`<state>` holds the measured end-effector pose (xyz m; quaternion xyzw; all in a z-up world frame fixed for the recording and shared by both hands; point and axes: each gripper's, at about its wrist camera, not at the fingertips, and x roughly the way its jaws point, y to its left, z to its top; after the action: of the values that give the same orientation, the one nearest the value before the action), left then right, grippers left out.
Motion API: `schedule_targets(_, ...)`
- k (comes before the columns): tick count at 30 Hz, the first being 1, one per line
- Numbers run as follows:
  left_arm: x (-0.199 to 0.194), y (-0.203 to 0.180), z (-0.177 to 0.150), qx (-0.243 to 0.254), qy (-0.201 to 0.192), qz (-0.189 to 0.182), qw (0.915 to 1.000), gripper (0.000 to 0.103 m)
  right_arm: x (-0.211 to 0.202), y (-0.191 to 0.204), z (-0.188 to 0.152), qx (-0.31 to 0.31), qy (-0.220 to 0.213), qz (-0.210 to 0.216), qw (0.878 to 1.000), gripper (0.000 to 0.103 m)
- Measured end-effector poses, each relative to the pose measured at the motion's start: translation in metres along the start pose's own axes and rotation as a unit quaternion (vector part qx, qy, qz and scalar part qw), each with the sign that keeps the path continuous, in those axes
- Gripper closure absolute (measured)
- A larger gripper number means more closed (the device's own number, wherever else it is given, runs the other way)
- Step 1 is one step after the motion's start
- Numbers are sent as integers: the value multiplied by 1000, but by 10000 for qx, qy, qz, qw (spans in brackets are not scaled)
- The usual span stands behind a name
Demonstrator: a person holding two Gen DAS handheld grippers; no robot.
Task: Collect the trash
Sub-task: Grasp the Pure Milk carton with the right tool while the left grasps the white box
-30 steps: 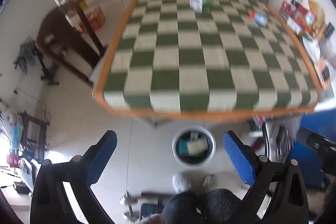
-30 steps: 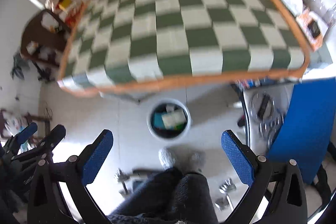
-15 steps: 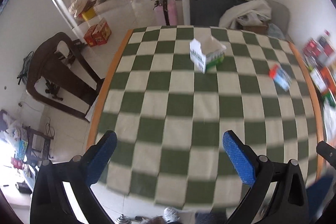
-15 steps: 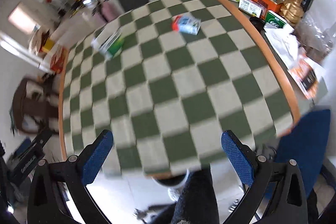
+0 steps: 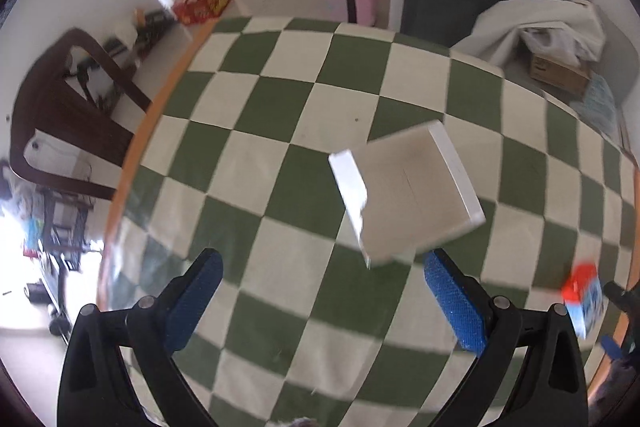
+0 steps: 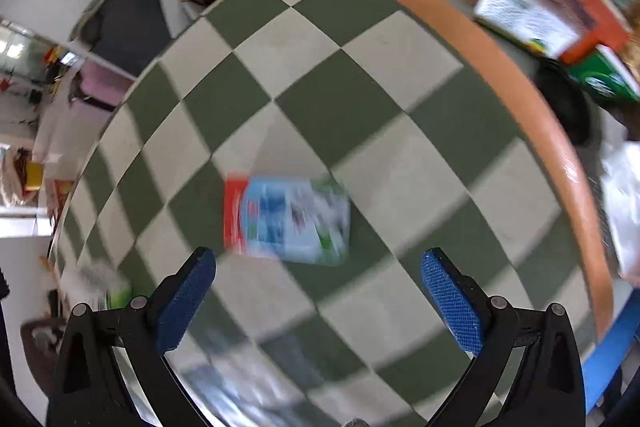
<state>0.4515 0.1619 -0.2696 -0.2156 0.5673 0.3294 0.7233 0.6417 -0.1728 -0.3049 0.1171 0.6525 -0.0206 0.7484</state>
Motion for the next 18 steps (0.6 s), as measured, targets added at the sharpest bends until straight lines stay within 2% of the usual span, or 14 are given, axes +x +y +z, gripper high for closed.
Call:
schedule_targets(3, 21, 3, 14, -291, 233, -106, 9992, 0, 36, 16, 26, 88, 218, -132, 9996, 0)
schedule_targets(6, 40, 6, 23, -529, 481, -326, 9969, 1, 59, 29, 34, 15, 381, -275, 9989, 0)
schedule_targets(8, 48, 5, 26, -588, 559, -411, 9959, 12, 72, 38, 36, -71, 495, -371, 9981, 0)
schedule_targets(10, 54, 3, 28, -598, 611, -498, 9951, 47, 80, 46, 36, -143, 534, -511, 9972, 0)
schedule_targets(11, 56, 3, 28, -596, 638, -549, 9947, 61, 80, 48, 36, -165, 482, -496, 9975, 0)
schedule_targets(12, 58, 2, 28, -584, 665, -608, 9942, 84, 81, 52, 36, -224, 431, -505, 9975, 3)
schedule_targets(13, 59, 2, 28, -573, 674, -655, 9939, 96, 80, 54, 36, -291, 413, -573, 9971, 10)
schedule_targets(14, 58, 1, 28, -518, 620, -625, 9948, 100, 79, 58, 35, -388, 325, -669, 9965, 10)
schedule_targets(18, 47, 0, 25, -214, 345, -487, 9980, 103, 71, 63, 26, -666, 145, -583, 9960, 11)
